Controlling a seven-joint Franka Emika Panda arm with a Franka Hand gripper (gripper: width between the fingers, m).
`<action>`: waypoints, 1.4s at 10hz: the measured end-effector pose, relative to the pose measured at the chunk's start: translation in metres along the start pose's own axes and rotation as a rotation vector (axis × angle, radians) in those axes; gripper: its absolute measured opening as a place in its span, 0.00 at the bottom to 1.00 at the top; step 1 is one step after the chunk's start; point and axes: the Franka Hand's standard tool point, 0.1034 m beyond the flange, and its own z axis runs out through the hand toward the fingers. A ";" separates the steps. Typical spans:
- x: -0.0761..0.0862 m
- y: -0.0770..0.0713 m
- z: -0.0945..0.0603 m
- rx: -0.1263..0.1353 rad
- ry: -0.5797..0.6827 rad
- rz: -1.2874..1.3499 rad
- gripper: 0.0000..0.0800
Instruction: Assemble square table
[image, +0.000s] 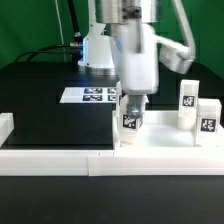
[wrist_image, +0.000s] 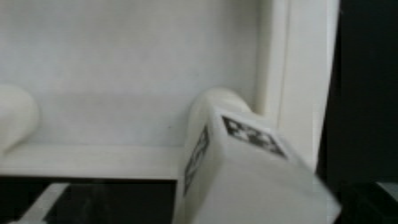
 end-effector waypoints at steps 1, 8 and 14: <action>0.001 0.000 0.000 0.001 -0.003 -0.028 0.81; 0.000 -0.002 0.007 -0.014 0.032 -0.733 0.81; 0.000 -0.002 0.007 -0.007 0.030 -0.410 0.36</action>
Offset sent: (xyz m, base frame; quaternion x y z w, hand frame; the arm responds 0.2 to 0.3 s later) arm 0.0000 0.0000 0.0000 0.0000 0.0000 -0.1296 0.9916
